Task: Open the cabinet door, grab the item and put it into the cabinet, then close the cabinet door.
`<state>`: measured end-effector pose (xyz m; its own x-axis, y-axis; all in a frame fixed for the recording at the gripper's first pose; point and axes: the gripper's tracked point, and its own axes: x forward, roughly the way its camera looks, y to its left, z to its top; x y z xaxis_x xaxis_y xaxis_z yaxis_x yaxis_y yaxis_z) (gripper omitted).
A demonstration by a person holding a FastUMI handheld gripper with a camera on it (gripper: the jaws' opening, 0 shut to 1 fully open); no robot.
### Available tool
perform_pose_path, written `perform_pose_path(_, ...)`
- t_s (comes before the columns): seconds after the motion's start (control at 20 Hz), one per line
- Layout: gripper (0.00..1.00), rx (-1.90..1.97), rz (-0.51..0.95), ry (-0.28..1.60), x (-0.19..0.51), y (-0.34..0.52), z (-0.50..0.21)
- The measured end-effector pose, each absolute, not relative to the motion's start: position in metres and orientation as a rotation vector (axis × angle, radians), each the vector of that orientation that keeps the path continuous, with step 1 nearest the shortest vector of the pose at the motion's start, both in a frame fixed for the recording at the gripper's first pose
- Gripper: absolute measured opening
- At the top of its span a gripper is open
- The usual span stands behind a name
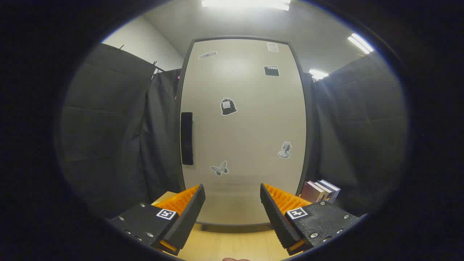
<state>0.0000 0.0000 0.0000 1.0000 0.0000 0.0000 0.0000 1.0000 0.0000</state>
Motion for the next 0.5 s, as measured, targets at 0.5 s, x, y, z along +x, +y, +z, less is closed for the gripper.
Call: perform_pose_path(0.5, 0.95, -0.012, -0.004, -0.002, 0.0087, -0.0012, 0.0001)
